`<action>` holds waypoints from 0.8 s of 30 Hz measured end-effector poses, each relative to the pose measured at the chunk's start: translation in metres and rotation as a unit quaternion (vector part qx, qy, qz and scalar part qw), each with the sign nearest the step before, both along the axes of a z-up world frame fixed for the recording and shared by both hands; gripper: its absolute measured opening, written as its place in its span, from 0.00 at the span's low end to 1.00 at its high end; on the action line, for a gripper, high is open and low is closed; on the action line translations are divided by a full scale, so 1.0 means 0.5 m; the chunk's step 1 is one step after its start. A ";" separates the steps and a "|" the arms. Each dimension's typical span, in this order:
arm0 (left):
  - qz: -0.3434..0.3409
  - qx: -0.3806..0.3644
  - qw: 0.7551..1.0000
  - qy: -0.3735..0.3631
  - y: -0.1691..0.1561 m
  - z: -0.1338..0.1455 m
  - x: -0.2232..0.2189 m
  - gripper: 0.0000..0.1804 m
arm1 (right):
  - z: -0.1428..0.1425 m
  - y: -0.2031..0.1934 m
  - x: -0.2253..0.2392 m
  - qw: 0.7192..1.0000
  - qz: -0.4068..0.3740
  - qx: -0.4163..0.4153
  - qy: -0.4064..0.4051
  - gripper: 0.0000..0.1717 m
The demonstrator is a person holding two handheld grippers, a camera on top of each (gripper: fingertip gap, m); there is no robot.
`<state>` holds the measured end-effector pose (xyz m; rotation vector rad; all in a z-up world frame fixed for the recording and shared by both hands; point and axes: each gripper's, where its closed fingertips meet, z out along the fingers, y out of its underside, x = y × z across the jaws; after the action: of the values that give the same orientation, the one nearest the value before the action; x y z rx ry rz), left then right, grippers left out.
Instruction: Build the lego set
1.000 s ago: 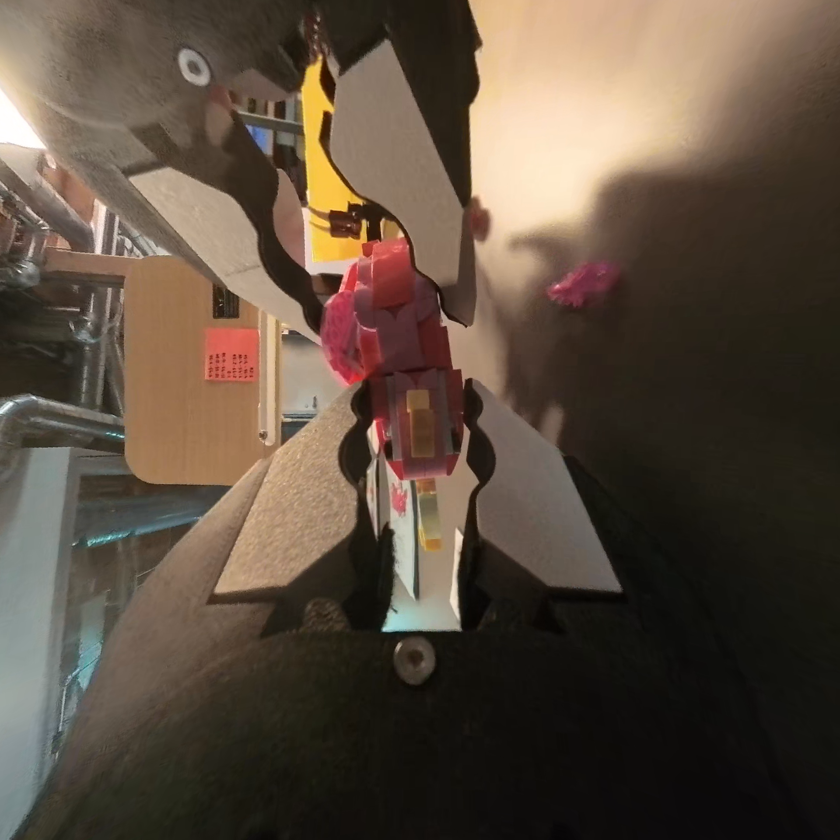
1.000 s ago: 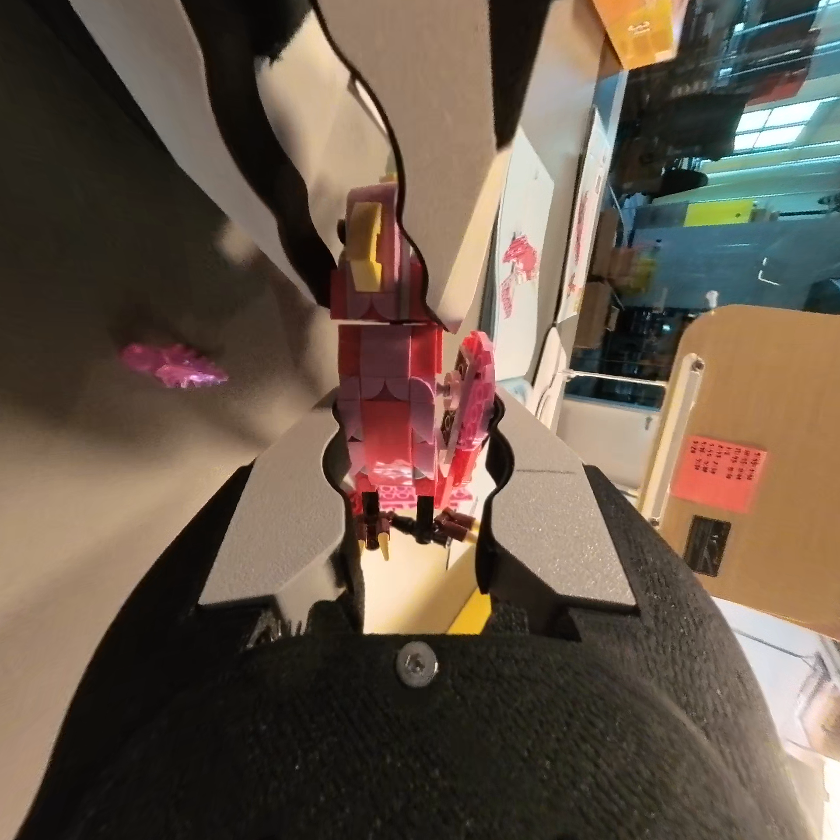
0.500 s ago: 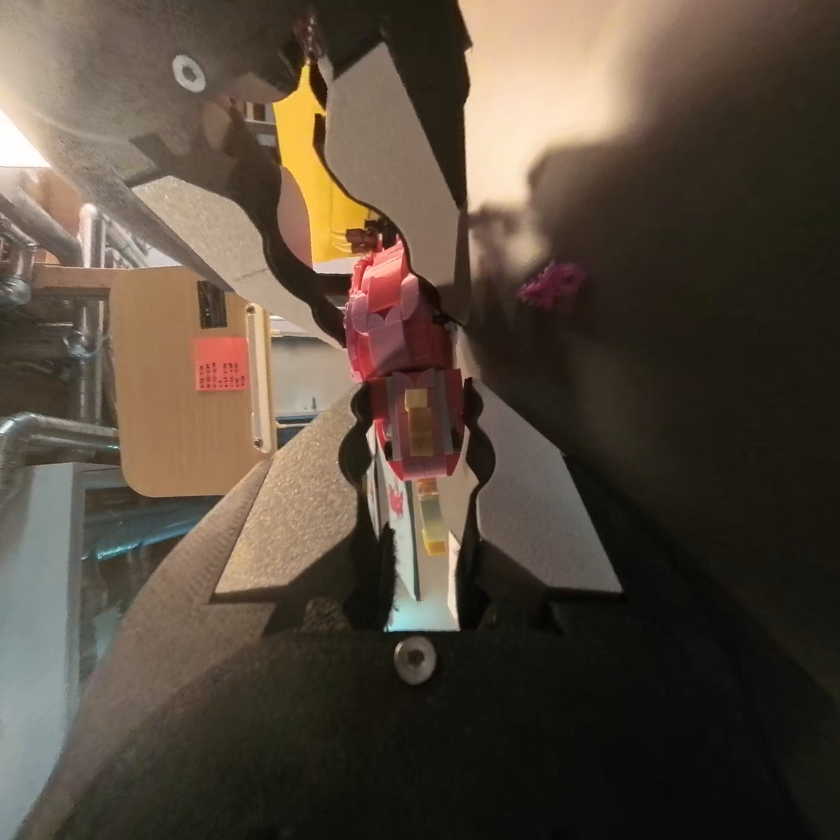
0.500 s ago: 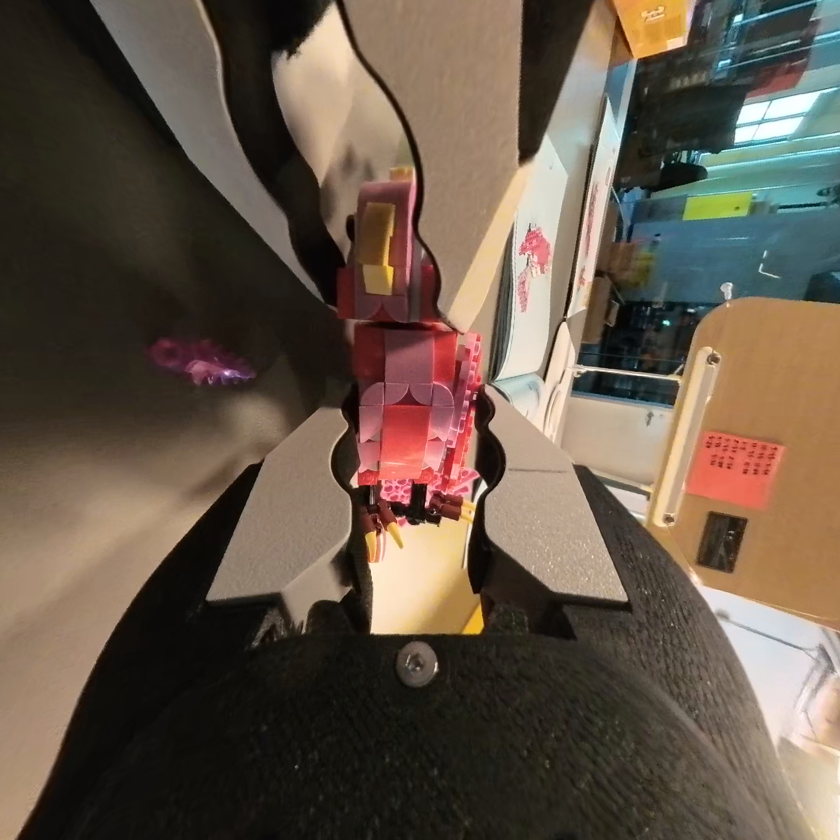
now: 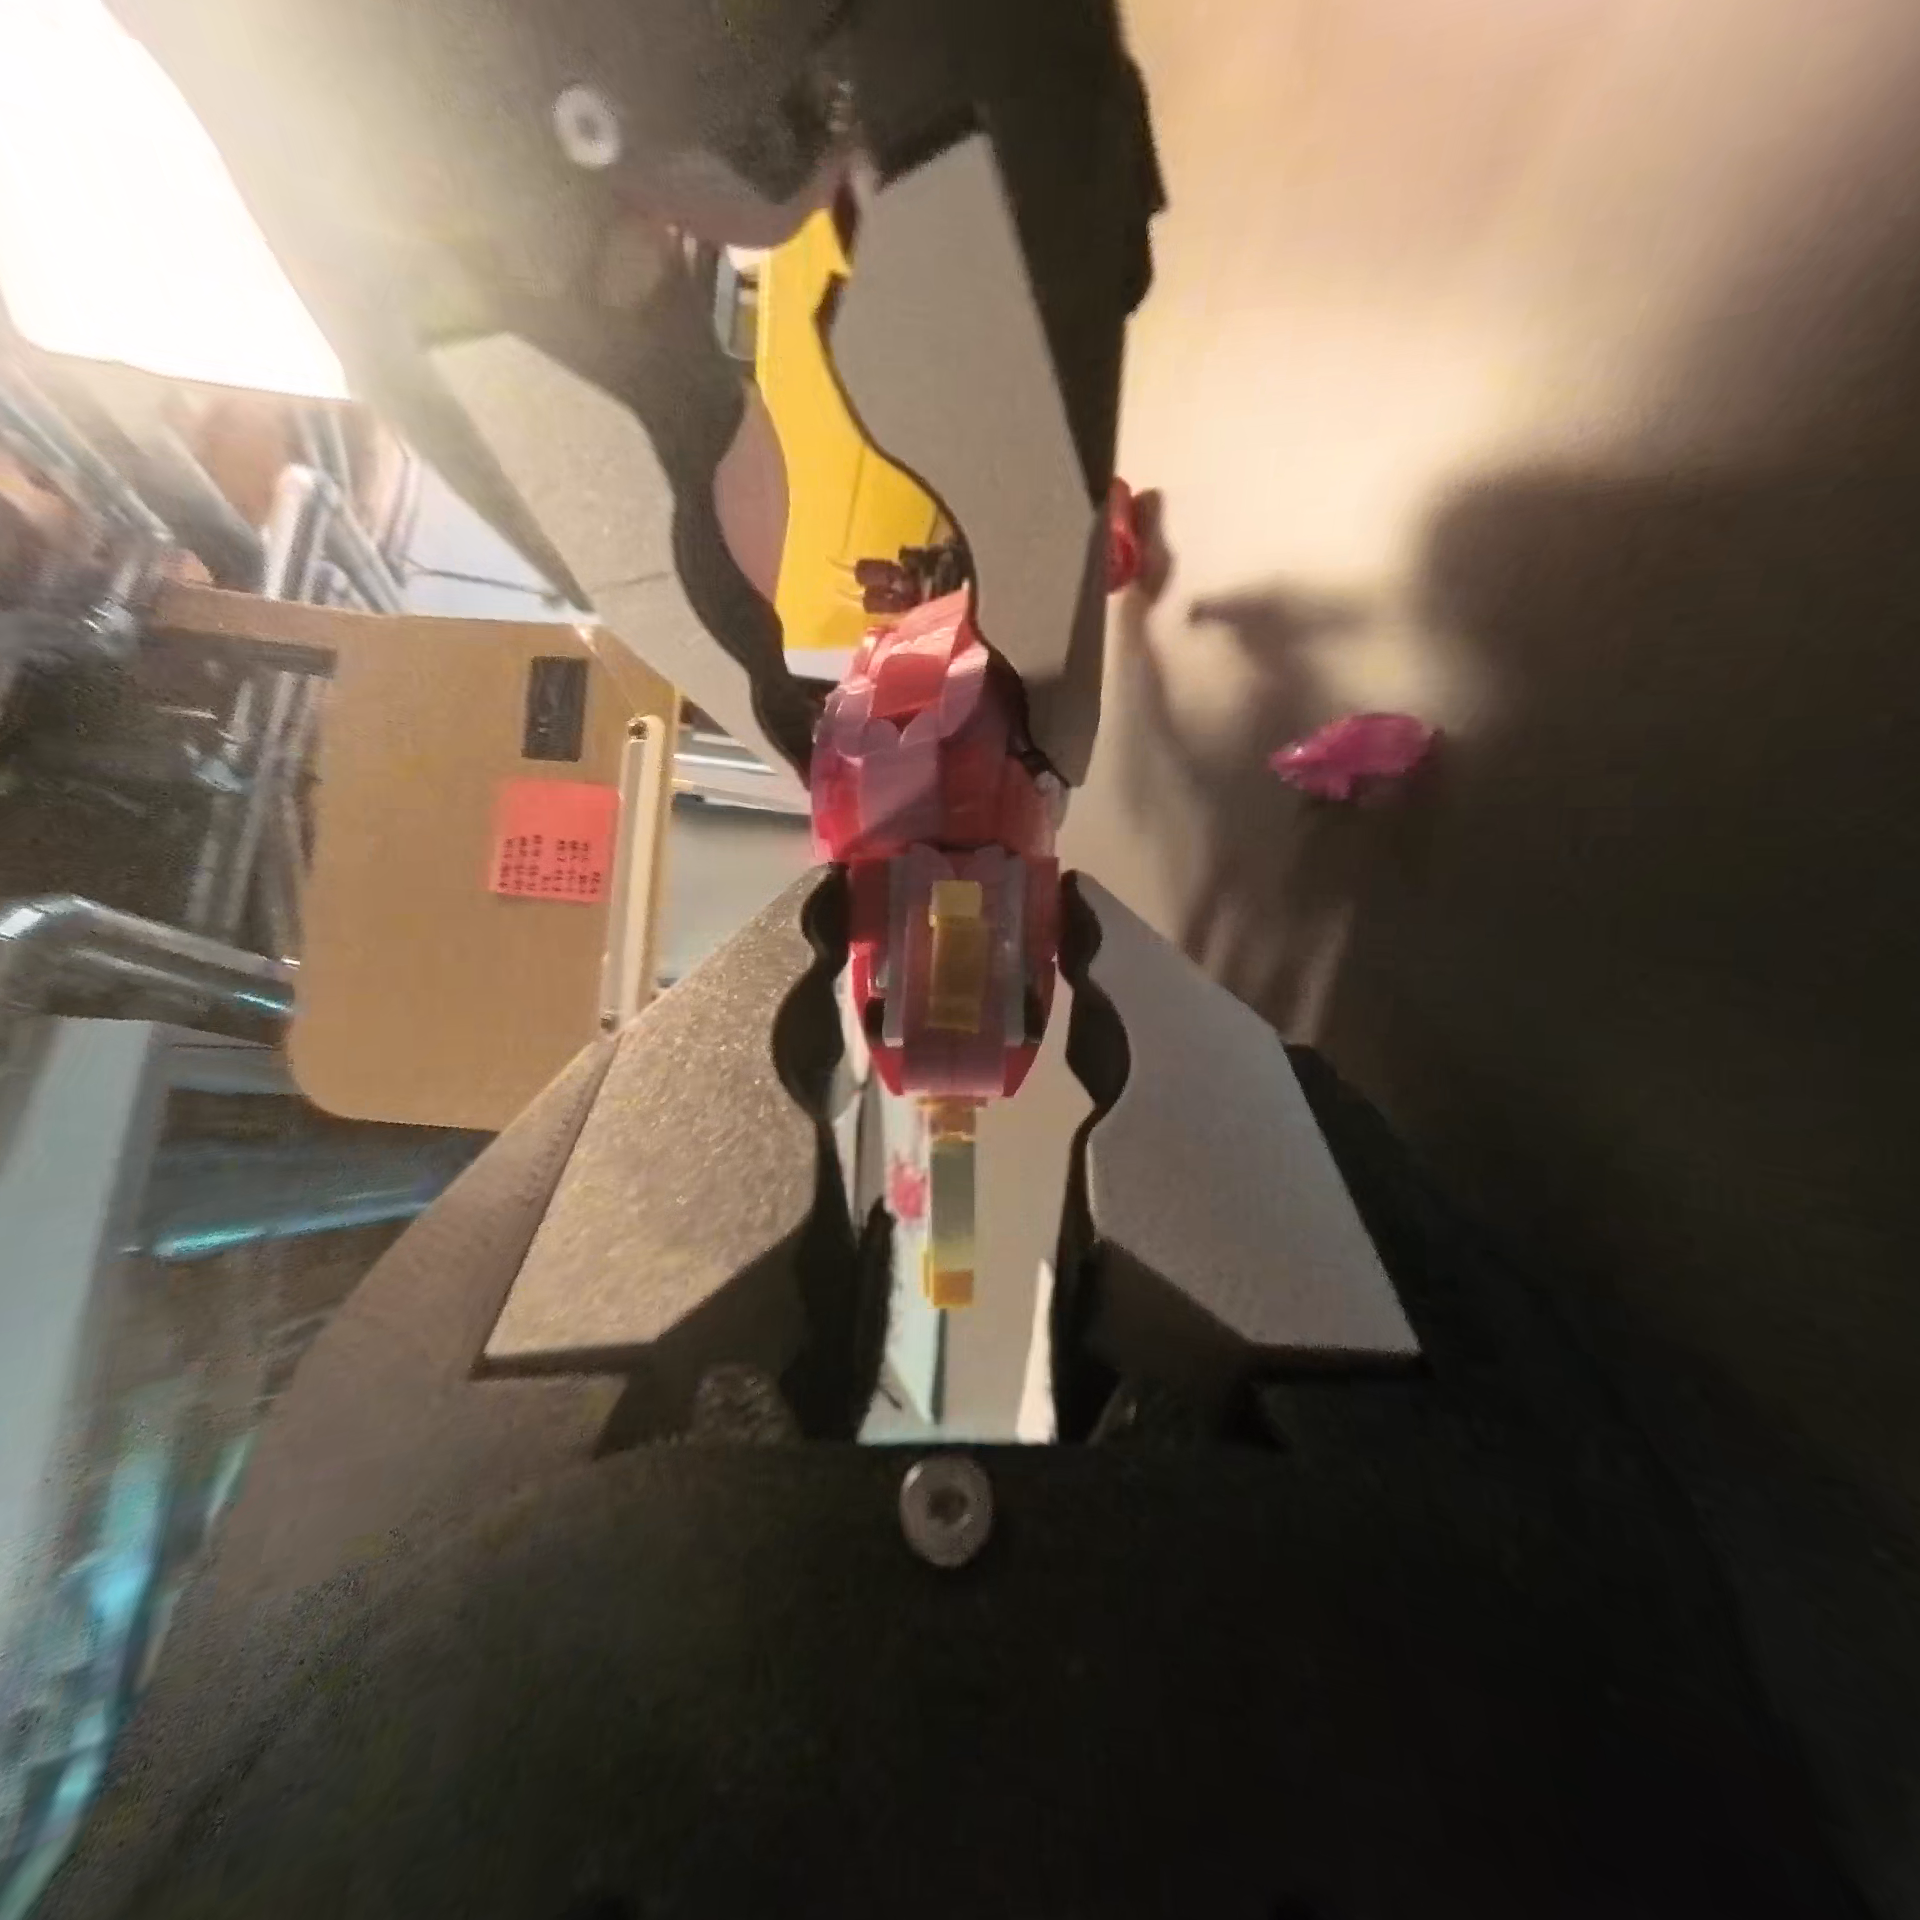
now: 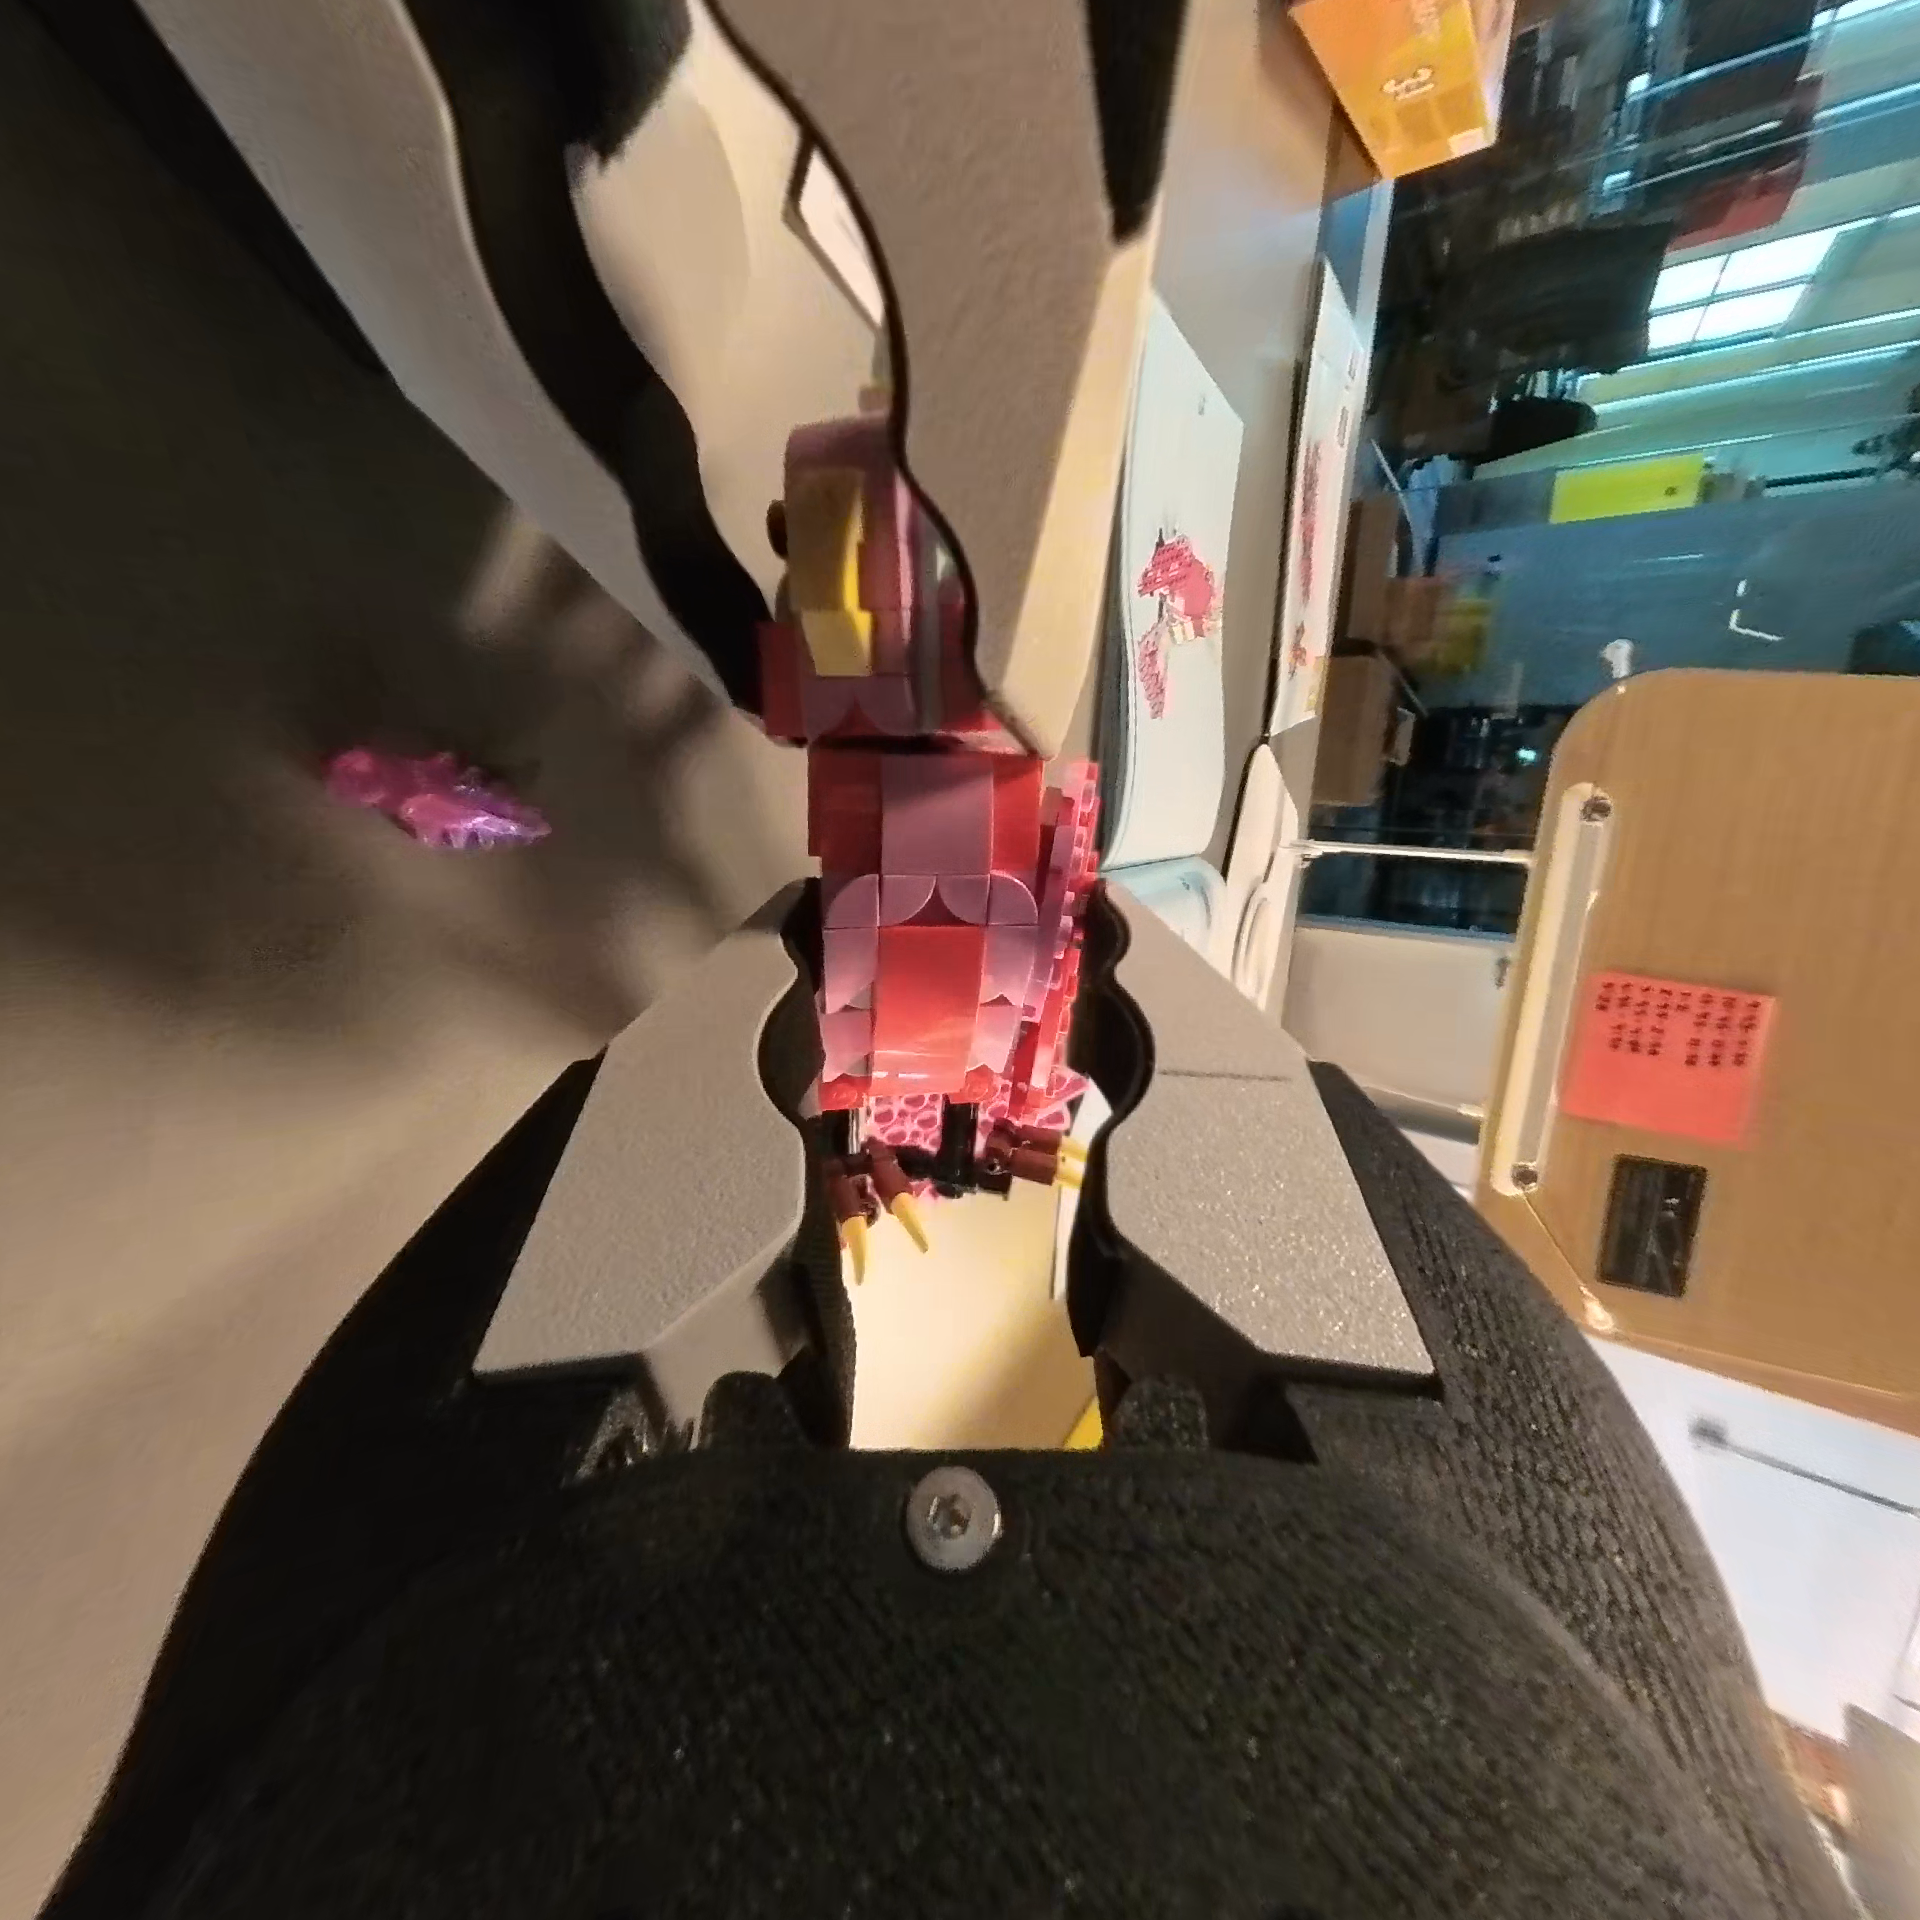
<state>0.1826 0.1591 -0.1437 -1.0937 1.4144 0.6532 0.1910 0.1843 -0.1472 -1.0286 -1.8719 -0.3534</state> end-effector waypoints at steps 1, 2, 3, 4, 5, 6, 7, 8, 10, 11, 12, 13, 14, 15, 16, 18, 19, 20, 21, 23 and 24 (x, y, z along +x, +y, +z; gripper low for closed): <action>-0.003 -0.015 1.000 -0.021 -0.002 0.002 0.001 0.22 | 0.002 0.000 0.000 1.000 0.003 0.008 0.002 0.28; -0.003 -0.029 0.999 -0.036 -0.003 0.004 0.001 0.22 | 0.005 -0.001 -0.001 1.000 0.007 0.017 0.004 0.28; -0.003 -0.041 0.998 -0.049 -0.003 0.005 0.001 0.22 | 0.009 -0.001 -0.002 0.999 0.011 0.030 0.005 0.28; -0.002 -0.054 0.997 -0.062 -0.002 0.006 0.001 0.22 | 0.012 -0.001 -0.002 0.999 0.014 0.044 0.005 0.28; 0.001 -0.064 0.995 -0.071 -0.001 0.007 -0.001 0.22 | 0.014 -0.001 -0.003 0.998 0.017 0.055 0.005 0.28; 0.002 -0.070 0.995 -0.078 -0.001 0.007 -0.001 0.22 | 0.017 -0.001 -0.004 0.998 0.020 0.065 0.005 0.28; 0.004 -0.077 0.994 -0.083 0.000 0.007 -0.003 0.22 | 0.019 -0.001 -0.004 0.997 0.023 0.074 0.005 0.28; 0.005 -0.081 0.993 -0.088 0.001 0.008 -0.004 0.22 | 0.021 -0.001 -0.005 0.996 0.027 0.083 0.006 0.28; 0.004 -0.091 0.991 -0.103 0.000 0.011 -0.004 0.22 | 0.027 -0.002 -0.007 0.994 0.032 0.103 0.006 0.28; 0.001 -0.097 0.989 -0.111 -0.001 0.012 -0.003 0.22 | 0.029 -0.002 -0.007 0.993 0.034 0.110 0.005 0.28; -0.001 -0.100 0.988 -0.117 -0.001 0.012 -0.003 0.22 | 0.029 -0.002 -0.007 0.993 0.034 0.110 0.005 0.28; -0.002 -0.098 0.988 -0.121 -0.002 0.014 -0.002 0.22 | 0.030 -0.002 -0.007 0.994 0.033 0.108 0.007 0.28; -0.003 -0.093 0.988 -0.125 -0.001 0.017 -0.002 0.22 | 0.032 -0.001 -0.007 0.993 0.034 0.109 0.009 0.28; -0.001 -0.090 0.988 -0.129 0.000 0.019 -0.004 0.22 | 0.034 0.000 -0.007 0.993 0.033 0.113 0.010 0.28; 0.003 -0.089 0.987 -0.136 0.002 0.022 -0.006 0.24 | 0.036 0.001 -0.006 0.993 0.033 0.115 0.010 0.28; 0.006 -0.100 0.983 -0.155 0.003 0.028 -0.009 0.30 | 0.036 -0.001 -0.006 0.992 0.037 0.117 0.013 0.28; 0.008 -0.108 0.980 -0.165 0.004 0.031 -0.011 0.33 | 0.036 -0.002 -0.006 0.992 0.041 0.121 0.015 0.28; 0.009 -0.116 0.978 -0.172 0.004 0.031 -0.013 0.35 | 0.037 -0.004 -0.006 0.991 0.045 0.126 0.017 0.28; 0.011 -0.120 0.977 -0.174 0.005 0.031 -0.014 0.36 | 0.039 -0.006 -0.007 0.990 0.048 0.130 0.020 0.28; 0.013 -0.116 0.978 -0.171 0.005 0.033 -0.017 0.36 | 0.044 -0.007 -0.007 0.989 0.053 0.138 0.027 0.28; 0.016 -0.112 0.979 -0.167 0.005 0.033 -0.018 0.36 | 0.047 -0.008 -0.006 0.988 0.055 0.143 0.029 0.28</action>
<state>0.1735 0.1618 -0.1274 -1.3370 1.2000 0.3159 0.1879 0.1803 -0.1239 -0.7315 -1.7563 -0.5032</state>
